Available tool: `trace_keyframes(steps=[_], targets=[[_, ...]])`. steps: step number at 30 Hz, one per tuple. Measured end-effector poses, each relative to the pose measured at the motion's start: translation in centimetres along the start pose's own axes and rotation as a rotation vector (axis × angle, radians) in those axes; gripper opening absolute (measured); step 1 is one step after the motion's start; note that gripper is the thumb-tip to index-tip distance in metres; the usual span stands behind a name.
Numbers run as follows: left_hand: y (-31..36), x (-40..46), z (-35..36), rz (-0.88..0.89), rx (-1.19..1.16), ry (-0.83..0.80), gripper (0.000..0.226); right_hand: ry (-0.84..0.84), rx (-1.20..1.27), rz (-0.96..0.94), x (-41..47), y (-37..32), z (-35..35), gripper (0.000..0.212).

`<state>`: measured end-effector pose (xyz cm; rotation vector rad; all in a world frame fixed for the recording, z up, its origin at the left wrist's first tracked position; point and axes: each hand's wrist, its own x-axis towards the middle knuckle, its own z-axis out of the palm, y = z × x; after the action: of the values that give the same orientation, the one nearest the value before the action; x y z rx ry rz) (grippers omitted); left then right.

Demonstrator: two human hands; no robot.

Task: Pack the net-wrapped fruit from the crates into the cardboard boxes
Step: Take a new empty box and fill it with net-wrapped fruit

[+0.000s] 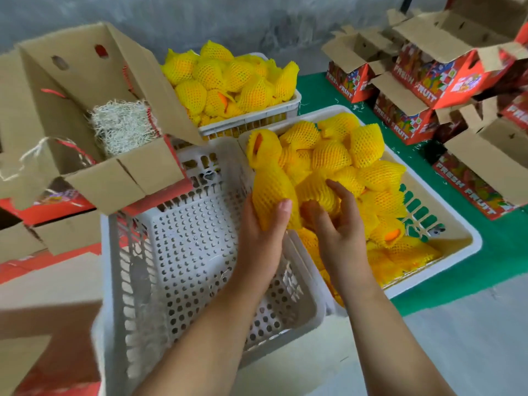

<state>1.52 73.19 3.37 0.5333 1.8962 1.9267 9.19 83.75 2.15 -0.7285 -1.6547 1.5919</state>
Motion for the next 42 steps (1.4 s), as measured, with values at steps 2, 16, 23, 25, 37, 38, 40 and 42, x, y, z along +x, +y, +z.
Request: trace_keyframes(steps=[2, 16, 23, 25, 37, 38, 40, 42], targets=[[0.9, -2.0, -3.2, -0.088, -0.121, 0.030, 0.078, -0.149, 0.090, 0.032, -3.0, -1.0, 2.1, 0.051], [1.1, -18.4, -34.7, -0.256, -0.153, 0.188, 0.092, -0.510, -0.038, -0.129, -26.6, -4.0, 22.6, 0.059], [0.1, -23.5, -47.3, -0.369, -0.116, 0.210, 0.085, -0.577, 0.274, 0.265, -35.4, -4.3, 32.5, 0.044], [-0.1, -24.0, -50.3, -0.400, -0.060, 0.187, 0.083, -0.493, 0.215, 0.246, -36.9, -4.1, 34.6, 0.040], [-4.7, -23.7, -57.3, -0.878, -0.270, 0.524, 0.085, -0.691, -0.729, 0.630, -37.9, 0.8, 41.3, 0.091], [-4.9, -24.2, -57.0, -0.904, -0.277, 0.522, 0.087, -0.729, -0.897, 0.613, -37.5, 1.0, 42.0, 0.102], [-5.3, -25.2, -56.1, -0.957, -0.322, 0.499, 0.091, -0.792, -1.156, 0.556, -37.2, 1.7, 43.2, 0.102], [-5.3, -26.0, -55.2, -1.005, -0.385, 0.449, 0.089, -0.840, -1.255, 0.507, -37.3, 2.5, 43.6, 0.088]])
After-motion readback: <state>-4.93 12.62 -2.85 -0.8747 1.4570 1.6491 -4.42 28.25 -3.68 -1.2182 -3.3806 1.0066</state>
